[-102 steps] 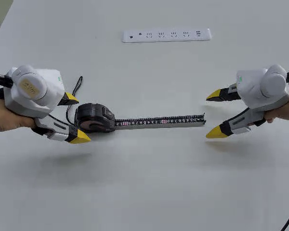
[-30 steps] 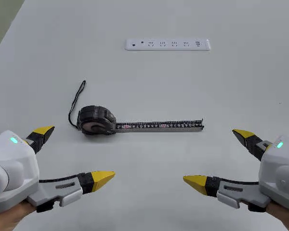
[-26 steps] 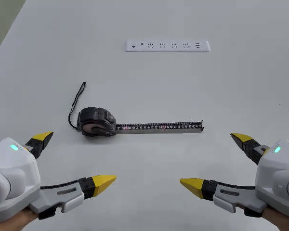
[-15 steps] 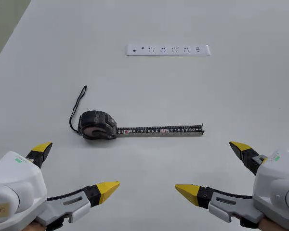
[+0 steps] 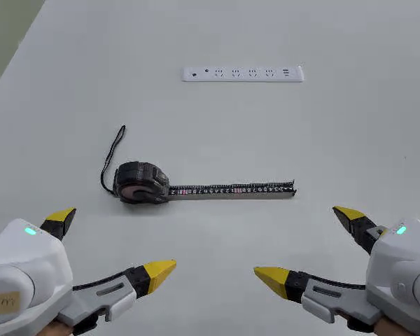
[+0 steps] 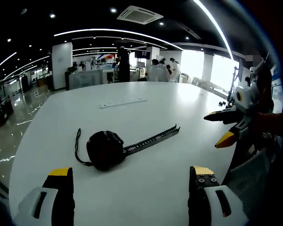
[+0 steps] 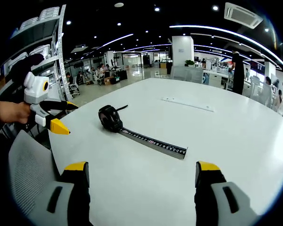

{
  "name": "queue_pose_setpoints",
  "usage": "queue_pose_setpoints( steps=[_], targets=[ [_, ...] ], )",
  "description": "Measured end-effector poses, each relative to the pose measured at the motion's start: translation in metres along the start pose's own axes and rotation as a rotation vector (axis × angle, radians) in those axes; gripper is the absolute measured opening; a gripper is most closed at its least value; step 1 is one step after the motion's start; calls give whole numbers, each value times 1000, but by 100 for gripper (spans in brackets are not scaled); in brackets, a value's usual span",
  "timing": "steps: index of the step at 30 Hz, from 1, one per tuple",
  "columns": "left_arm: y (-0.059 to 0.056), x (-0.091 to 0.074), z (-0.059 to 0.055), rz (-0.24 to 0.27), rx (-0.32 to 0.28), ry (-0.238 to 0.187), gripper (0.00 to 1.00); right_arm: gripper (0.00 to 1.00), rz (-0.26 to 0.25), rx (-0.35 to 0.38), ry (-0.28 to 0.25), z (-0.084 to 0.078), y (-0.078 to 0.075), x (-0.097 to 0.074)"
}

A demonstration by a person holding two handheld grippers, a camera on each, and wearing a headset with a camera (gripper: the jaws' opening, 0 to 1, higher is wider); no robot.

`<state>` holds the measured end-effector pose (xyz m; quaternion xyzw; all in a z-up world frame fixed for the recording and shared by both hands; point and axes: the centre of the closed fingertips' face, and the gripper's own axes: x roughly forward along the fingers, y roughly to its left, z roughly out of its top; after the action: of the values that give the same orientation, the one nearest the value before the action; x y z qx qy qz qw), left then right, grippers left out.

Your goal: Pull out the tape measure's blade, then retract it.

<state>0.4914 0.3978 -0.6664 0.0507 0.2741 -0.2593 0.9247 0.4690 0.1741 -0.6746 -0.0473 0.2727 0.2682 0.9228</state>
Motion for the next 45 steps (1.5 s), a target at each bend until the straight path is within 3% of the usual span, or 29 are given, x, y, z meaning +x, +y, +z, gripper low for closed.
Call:
queue_pose_setpoints(
  steps=[13, 23, 30, 45],
  targets=[
    [-3, 7, 2, 13, -24, 12, 99, 95, 3, -16, 13, -2, -8, 1],
    [5, 14, 2, 89, -57, 24, 99, 91, 33, -27, 1, 3, -23, 6],
    [9, 20, 8, 138, -84, 6, 99, 86, 121, -88, 26, -2, -25, 14],
    [14, 41, 12, 211, -110, 11, 99, 73, 248, -219, 36, -6, -39, 28]
  ],
)
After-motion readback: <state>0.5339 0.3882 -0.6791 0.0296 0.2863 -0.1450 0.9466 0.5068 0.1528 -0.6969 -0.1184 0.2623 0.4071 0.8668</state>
